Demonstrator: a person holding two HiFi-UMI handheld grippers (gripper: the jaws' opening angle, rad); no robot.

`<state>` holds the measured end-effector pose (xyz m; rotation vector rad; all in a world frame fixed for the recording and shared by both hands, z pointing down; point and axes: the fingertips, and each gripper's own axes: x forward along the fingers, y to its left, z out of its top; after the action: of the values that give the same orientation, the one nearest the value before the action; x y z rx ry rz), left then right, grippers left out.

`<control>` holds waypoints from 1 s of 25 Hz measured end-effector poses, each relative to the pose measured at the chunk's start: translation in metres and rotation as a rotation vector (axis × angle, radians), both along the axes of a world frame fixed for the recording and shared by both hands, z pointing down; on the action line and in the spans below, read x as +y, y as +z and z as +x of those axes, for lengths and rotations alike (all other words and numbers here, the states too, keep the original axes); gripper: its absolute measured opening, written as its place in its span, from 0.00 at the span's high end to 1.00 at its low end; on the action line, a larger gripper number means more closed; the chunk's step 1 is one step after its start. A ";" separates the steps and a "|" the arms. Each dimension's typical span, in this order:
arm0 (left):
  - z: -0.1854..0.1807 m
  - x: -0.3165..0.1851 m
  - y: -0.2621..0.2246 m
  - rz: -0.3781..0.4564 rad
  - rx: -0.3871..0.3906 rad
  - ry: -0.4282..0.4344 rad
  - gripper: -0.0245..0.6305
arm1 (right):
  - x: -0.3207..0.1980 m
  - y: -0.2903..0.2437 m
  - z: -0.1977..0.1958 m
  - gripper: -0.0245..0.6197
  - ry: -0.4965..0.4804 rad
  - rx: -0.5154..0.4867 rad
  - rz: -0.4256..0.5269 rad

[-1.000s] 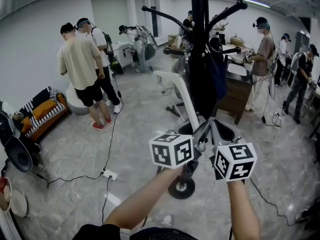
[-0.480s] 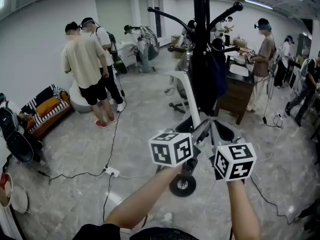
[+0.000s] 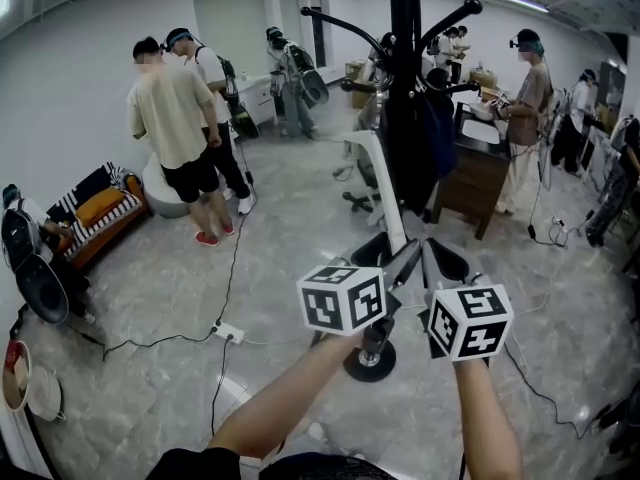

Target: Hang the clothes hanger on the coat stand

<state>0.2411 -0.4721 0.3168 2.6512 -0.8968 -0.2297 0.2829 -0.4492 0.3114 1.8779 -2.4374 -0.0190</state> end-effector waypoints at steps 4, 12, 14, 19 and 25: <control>-0.005 0.011 -0.002 0.018 -0.018 0.012 0.59 | 0.009 0.000 -0.005 0.96 0.013 -0.005 0.002; -0.027 0.014 -0.006 0.057 -0.042 0.081 0.59 | 0.009 -0.001 -0.027 0.96 0.079 -0.007 0.010; -0.029 0.020 -0.008 0.059 -0.043 0.101 0.59 | 0.014 -0.004 -0.029 0.96 0.098 -0.006 0.011; -0.044 0.030 -0.004 0.063 -0.050 0.142 0.59 | 0.023 -0.003 -0.044 0.96 0.138 0.001 0.007; -0.068 0.036 0.001 0.091 -0.093 0.149 0.59 | 0.032 0.001 -0.067 0.96 0.167 0.010 -0.001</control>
<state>0.1732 -0.4361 0.3179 2.8177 -0.7279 -0.1136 0.2162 -0.4168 0.3122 2.0687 -2.2652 -0.0192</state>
